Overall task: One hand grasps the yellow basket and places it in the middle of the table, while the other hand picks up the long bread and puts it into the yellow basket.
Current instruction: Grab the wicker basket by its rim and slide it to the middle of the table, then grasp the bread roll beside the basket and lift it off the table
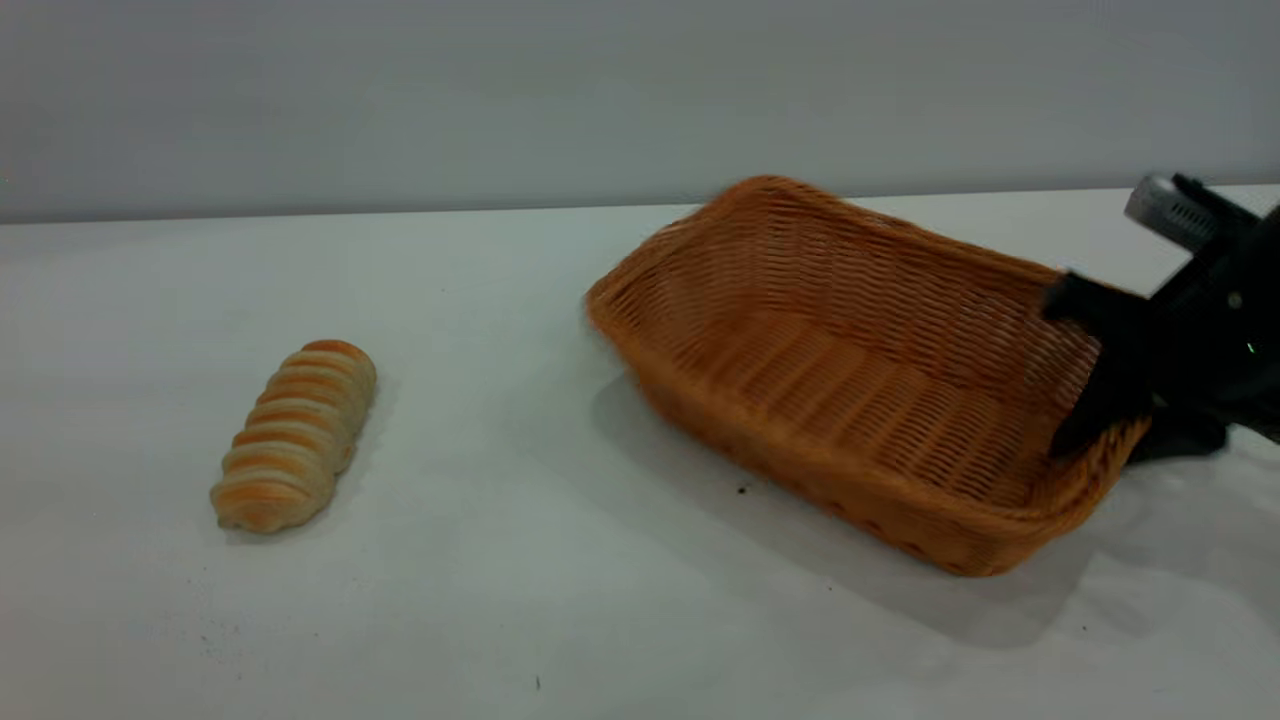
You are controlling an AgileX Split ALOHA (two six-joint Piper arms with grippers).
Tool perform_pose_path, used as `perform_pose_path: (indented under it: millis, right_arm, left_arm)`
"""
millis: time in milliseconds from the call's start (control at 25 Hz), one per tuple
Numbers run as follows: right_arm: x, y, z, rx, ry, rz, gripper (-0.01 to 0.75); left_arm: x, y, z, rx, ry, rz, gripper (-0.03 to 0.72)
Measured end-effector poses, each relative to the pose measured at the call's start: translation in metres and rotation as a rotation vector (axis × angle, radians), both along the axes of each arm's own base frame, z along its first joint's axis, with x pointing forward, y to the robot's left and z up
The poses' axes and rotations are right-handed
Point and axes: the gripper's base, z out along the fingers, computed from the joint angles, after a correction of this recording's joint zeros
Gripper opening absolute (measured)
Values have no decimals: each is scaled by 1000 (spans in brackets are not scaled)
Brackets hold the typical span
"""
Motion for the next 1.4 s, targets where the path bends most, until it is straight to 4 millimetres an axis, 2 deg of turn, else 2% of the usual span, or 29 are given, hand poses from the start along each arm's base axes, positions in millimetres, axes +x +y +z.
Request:
perform_pose_path:
  millis: [40, 120, 280, 520, 720, 840, 1000, 1160, 1280, 1400]
  right_arm:
    - [2, 1, 2, -5, -12, 36, 94]
    - [4, 4, 5, 8, -7, 90, 98]
    - [22, 14, 22, 22, -52, 197, 98]
    - [52, 70, 45, 37, -74, 416, 98]
    - [68, 113, 35, 62, -44, 519, 102]
    - [73, 127, 33, 71, -48, 533, 158]
    - [75, 123, 33, 79, -42, 520, 356]
    - [80, 99, 36, 111, 13, 499, 506]
    - [84, 73, 46, 144, 41, 487, 541]
    - [86, 46, 68, 151, 20, 484, 547]
  left_arm:
    - [0, 0, 0, 0, 0, 0, 559]
    - [0, 0, 0, 1, 0, -1, 559]
    - [0, 0, 0, 1, 0, -1, 559]
    - [0, 0, 0, 1, 0, -1, 559]
    - [0, 0, 0, 1, 0, -1, 559]
    - [0, 0, 0, 1, 0, -1, 559]
    - [0, 0, 0, 1, 2, -1, 559]
    - [0, 0, 0, 1, 6, -1, 559]
    - [-1, 0, -1, -2, 8, 1, 559]
    - [-1, 0, -1, -18, 10, 15, 559]
